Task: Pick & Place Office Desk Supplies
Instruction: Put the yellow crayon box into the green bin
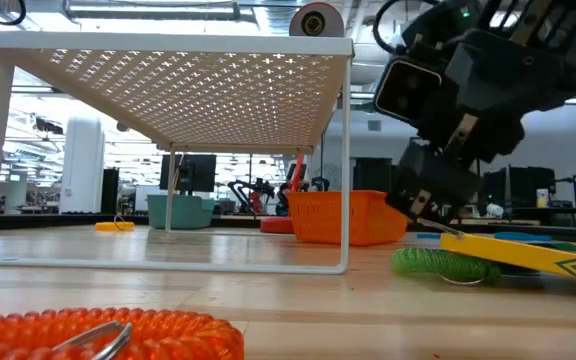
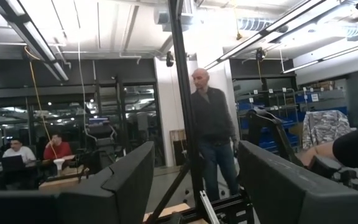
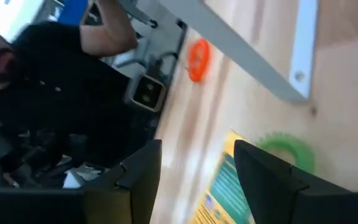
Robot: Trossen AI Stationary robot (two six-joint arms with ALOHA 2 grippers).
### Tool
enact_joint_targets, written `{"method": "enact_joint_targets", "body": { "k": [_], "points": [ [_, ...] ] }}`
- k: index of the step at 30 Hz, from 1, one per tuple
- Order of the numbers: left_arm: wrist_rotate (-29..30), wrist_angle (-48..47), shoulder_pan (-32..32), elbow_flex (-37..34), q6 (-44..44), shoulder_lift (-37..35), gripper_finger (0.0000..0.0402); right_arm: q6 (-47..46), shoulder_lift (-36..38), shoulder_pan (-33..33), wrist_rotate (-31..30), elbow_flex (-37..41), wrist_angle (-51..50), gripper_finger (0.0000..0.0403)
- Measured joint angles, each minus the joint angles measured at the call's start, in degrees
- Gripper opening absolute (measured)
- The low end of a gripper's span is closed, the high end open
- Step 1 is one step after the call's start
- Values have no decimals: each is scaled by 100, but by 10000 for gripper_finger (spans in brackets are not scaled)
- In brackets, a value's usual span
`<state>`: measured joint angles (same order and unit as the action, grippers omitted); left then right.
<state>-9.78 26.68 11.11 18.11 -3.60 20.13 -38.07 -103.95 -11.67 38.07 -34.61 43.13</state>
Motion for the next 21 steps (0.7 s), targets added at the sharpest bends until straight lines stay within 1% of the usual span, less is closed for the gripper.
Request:
{"method": "enact_joint_targets", "body": {
  "k": [10,21],
  "points": [
    [1,-35,0,0,2,0,227,-170,7,-66,-80,9,-80,198],
    [2,-33,0,0,2,0,223,-194,57,-31,-429,9,-394,198]
  ]
}}
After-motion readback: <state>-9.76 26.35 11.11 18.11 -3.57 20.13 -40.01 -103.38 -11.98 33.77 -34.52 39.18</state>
